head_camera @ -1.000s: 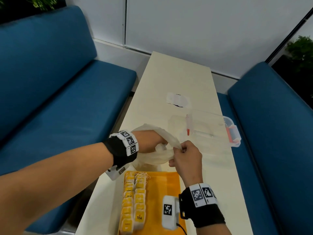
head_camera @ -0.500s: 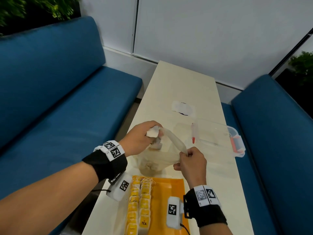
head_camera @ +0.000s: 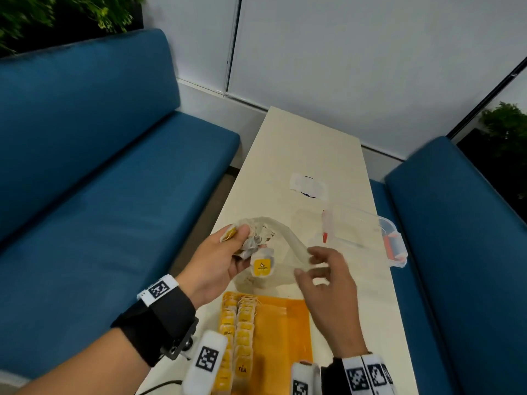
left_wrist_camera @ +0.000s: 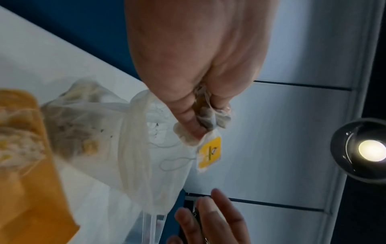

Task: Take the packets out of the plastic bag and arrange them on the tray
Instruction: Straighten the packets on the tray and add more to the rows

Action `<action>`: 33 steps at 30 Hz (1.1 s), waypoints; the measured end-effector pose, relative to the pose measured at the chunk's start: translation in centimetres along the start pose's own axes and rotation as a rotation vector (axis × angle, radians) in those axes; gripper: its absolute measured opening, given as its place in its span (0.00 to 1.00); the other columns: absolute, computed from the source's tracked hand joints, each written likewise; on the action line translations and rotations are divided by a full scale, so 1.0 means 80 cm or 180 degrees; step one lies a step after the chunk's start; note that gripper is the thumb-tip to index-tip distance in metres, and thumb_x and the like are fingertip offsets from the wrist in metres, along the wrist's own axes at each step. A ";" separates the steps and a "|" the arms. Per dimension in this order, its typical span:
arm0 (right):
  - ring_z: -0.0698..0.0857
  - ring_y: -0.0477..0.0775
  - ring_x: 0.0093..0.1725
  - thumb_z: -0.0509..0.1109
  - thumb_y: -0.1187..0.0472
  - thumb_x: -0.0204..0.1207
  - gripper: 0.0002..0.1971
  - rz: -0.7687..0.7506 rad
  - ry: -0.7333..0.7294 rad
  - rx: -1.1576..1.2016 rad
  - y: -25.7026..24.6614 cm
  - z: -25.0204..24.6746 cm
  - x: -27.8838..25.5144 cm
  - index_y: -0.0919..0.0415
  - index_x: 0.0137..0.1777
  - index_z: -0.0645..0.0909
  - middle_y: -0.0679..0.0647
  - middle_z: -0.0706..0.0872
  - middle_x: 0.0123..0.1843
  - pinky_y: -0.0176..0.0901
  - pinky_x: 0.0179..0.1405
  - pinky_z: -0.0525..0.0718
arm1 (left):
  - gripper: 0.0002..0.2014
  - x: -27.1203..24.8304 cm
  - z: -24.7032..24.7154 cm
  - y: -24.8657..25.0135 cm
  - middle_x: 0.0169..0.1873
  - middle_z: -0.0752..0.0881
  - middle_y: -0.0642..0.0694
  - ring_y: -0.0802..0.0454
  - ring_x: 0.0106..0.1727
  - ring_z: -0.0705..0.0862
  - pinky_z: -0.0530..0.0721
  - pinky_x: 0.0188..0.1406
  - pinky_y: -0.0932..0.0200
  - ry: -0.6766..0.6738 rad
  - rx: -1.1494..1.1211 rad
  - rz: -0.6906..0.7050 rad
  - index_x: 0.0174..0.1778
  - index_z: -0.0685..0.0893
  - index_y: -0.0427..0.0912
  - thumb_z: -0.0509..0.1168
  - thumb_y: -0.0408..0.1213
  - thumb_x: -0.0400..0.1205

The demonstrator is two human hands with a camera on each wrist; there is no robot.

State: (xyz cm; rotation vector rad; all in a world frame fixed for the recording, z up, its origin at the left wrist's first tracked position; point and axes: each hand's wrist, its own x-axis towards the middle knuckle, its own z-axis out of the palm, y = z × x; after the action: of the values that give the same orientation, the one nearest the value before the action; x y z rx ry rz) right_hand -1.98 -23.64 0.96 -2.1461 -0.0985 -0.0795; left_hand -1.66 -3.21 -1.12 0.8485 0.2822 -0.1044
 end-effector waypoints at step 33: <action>0.83 0.32 0.43 0.78 0.64 0.75 0.04 -0.0261 -0.0791 -0.0834 -0.001 0.020 -0.014 0.54 0.45 0.89 0.41 0.87 0.41 0.21 0.41 0.78 | 0.14 -0.064 -0.105 -0.104 0.61 0.87 0.30 0.37 0.62 0.90 0.93 0.48 0.54 0.0710 -0.0691 -0.0219 0.64 0.84 0.33 0.64 0.39 0.88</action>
State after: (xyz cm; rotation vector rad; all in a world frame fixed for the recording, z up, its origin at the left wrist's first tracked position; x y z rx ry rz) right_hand -3.07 -22.32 0.03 -2.4057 -0.3371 0.1347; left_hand -9.94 -2.46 -10.98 0.6347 0.5230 -0.0419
